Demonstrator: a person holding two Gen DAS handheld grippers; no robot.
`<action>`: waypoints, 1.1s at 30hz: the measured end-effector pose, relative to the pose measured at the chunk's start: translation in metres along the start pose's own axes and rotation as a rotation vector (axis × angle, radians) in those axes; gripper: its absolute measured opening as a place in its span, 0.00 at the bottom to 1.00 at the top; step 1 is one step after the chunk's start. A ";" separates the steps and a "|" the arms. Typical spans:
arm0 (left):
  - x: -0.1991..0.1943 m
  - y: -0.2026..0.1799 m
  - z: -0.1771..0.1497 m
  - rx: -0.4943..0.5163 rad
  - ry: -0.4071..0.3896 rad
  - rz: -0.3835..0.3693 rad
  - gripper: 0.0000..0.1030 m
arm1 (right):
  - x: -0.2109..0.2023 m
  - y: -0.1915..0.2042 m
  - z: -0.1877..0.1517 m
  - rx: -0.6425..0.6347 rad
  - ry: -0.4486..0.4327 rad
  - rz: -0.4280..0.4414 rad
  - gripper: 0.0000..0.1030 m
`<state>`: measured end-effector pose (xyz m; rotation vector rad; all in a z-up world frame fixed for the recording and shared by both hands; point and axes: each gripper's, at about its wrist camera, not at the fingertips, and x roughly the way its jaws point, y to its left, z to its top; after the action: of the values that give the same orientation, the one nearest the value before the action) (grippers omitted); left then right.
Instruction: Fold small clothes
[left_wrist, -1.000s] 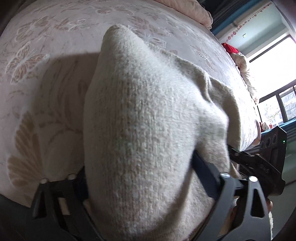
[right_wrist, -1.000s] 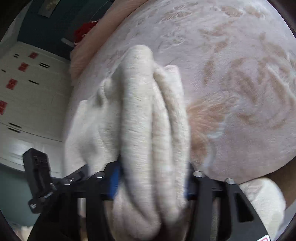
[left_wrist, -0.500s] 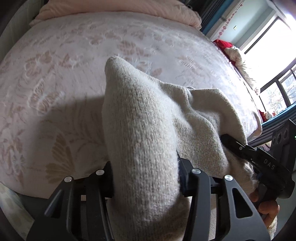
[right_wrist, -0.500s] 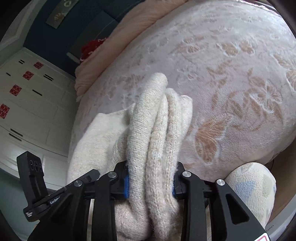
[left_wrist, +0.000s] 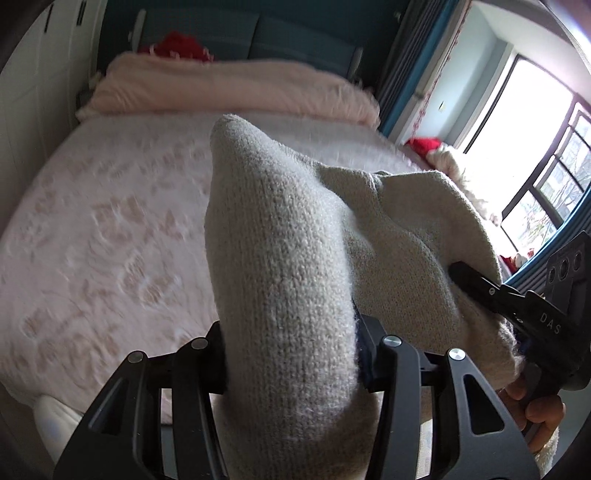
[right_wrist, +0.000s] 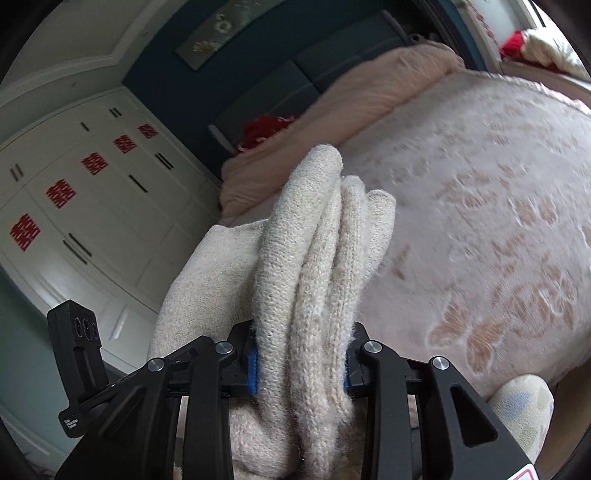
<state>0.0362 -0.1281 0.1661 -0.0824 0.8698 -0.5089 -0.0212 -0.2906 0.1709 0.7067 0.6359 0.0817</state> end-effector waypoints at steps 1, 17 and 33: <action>-0.010 0.002 0.005 0.008 -0.023 0.000 0.46 | -0.004 0.014 0.004 -0.022 -0.019 0.019 0.29; -0.128 0.075 0.071 0.064 -0.291 0.028 0.48 | 0.014 0.150 0.047 -0.225 -0.133 0.173 0.31; 0.063 0.259 -0.072 -0.352 0.063 0.066 0.69 | 0.195 -0.031 -0.082 0.033 0.276 -0.178 0.53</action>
<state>0.1183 0.0801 0.0043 -0.3600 1.0136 -0.2932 0.0858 -0.2127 0.0033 0.6730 0.9644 0.0035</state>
